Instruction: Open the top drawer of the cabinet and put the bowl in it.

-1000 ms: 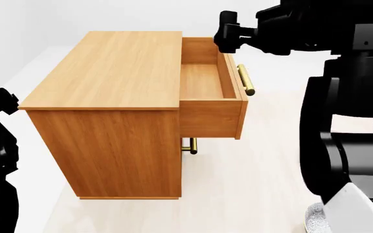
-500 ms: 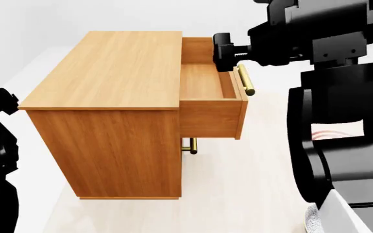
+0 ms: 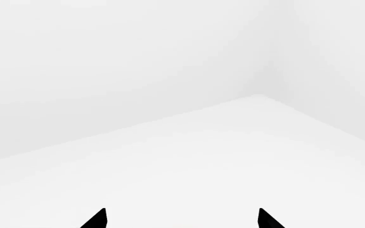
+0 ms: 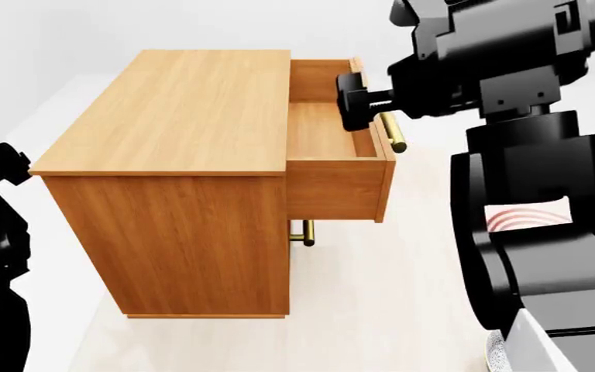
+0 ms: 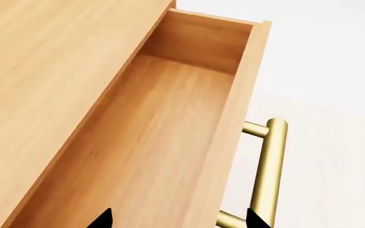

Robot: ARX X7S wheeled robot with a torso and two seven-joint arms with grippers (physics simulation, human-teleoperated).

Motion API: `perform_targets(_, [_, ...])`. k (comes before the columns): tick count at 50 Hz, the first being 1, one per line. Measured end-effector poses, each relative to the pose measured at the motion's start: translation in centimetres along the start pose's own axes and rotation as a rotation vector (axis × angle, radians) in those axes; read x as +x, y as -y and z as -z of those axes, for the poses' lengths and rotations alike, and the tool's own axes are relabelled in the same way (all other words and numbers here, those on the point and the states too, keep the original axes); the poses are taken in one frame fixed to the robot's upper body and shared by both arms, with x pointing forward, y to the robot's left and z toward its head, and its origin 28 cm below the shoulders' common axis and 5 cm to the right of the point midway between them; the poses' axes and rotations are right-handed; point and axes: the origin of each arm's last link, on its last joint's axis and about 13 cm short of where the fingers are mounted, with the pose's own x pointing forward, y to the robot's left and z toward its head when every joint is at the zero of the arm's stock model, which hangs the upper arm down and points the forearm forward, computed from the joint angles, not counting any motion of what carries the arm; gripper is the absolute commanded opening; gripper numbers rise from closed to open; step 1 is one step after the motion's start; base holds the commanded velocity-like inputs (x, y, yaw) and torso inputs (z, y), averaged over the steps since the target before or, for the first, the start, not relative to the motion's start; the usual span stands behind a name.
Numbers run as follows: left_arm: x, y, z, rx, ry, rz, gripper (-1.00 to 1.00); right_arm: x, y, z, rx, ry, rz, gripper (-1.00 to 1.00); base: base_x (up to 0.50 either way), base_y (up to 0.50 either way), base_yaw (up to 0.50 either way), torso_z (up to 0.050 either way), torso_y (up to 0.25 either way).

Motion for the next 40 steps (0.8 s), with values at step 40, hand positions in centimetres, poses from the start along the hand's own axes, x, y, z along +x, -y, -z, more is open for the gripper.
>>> perform_targets(40, [0.0, -0.1, 0.2, -0.001, -0.004, -0.001, 1.0, 1.7, 1.6, 0.9, -0.031, -0.046, 0.106, 1.0, 0.0, 0.0, 0.0, 0.0, 0.0])
